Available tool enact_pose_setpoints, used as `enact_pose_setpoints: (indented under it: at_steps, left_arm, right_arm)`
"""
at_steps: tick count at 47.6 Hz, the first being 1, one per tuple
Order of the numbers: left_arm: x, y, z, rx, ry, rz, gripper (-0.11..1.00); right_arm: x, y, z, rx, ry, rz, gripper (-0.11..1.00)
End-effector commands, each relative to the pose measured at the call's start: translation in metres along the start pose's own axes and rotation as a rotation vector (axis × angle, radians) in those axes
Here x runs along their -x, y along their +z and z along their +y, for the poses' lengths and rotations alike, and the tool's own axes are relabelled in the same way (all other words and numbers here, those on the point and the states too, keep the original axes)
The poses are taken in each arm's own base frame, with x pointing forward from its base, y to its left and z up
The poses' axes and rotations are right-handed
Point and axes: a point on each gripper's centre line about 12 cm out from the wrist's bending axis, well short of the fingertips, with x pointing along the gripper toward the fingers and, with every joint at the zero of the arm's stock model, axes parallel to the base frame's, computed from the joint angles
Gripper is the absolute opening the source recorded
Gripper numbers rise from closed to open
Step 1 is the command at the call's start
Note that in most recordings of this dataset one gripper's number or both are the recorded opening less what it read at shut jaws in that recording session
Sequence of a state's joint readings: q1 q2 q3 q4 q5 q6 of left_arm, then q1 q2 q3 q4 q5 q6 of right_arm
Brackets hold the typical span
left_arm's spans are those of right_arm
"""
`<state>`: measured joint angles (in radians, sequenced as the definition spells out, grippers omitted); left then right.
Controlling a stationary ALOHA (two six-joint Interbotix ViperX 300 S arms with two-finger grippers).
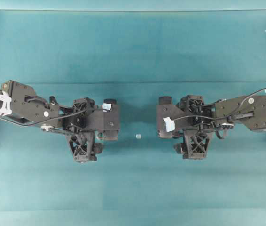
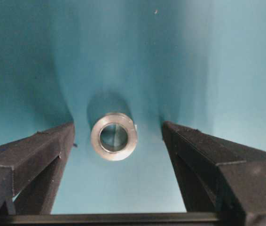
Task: Insert the washer onto the shaft with both hands.
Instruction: 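Close left gripper on the washer and right gripper on the shaft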
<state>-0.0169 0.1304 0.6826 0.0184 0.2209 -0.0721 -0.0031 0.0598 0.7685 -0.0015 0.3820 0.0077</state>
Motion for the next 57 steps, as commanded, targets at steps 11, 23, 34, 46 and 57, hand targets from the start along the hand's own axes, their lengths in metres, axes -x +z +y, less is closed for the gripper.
enact_pose_setpoints:
  at_steps: [11,23,34,46,57]
  left_arm:
    - [0.0,0.004,-0.002,-0.008,-0.004,-0.017,0.83]
    - [0.0,0.002,-0.002,-0.007,-0.004,-0.014,0.72]
    - [0.0,-0.006,-0.001,-0.003,-0.001,0.006,0.38]
    - [0.0,-0.007,-0.001,-0.004,-0.001,0.008,0.35]
    - [0.0,-0.006,-0.001,-0.004,-0.001,0.006,0.35]
  right_arm:
    - [-0.001,-0.002,-0.001,-0.003,-0.002,0.006,0.56]
    - [-0.001,-0.002,0.0,-0.005,0.0,0.011,0.55]
    - [-0.001,-0.006,0.002,-0.006,0.003,0.043,0.29]
    - [-0.001,-0.004,0.002,-0.006,0.004,0.041,0.02]
    - [-0.001,-0.004,0.002,-0.006,0.004,0.043,0.02]
